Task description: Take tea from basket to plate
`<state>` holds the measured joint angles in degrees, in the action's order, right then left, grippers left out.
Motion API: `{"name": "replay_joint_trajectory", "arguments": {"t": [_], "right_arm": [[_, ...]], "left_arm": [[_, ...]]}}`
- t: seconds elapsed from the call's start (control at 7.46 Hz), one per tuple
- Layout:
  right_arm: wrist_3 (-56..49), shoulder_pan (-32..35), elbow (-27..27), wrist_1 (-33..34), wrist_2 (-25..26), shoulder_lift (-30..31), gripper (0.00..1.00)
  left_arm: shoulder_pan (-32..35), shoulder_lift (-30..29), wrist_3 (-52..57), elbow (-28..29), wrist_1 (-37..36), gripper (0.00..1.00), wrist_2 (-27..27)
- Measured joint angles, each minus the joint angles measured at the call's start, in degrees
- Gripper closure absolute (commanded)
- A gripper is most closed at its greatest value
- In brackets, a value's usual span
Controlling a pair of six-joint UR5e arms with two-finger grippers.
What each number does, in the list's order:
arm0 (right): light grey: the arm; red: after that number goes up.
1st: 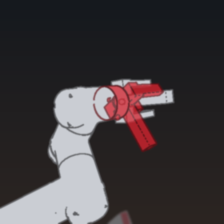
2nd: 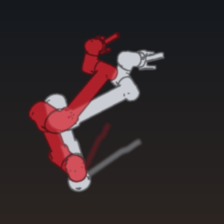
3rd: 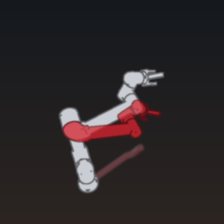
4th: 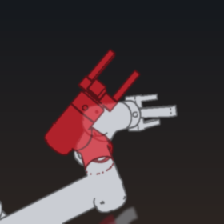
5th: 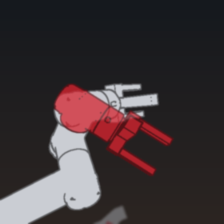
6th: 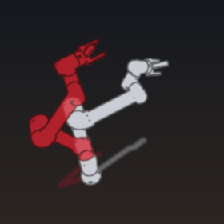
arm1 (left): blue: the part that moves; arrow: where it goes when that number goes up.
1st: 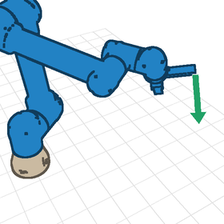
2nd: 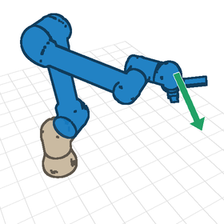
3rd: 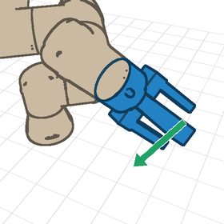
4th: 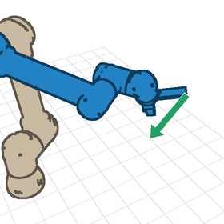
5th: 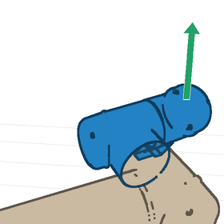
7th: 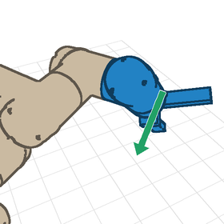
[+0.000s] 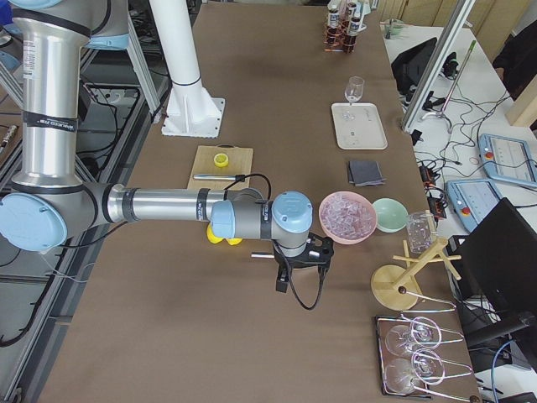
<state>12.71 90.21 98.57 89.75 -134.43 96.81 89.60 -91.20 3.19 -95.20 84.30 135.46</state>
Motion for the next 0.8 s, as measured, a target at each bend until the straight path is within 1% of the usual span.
{"name": "replay_joint_trajectory", "arguments": {"t": [0.4,0.8], "right_arm": [[0.18,0.04,0.05,-0.01,-0.14,-0.03,0.00],[0.04,-0.06,-0.71,0.11,-0.21,0.10,0.00]], "left_arm": [[-0.32,0.12,-0.13,-0.27,-0.05,0.02,-1.51],[0.09,0.36,0.13,-0.91,0.00,0.02,-1.50]]}}
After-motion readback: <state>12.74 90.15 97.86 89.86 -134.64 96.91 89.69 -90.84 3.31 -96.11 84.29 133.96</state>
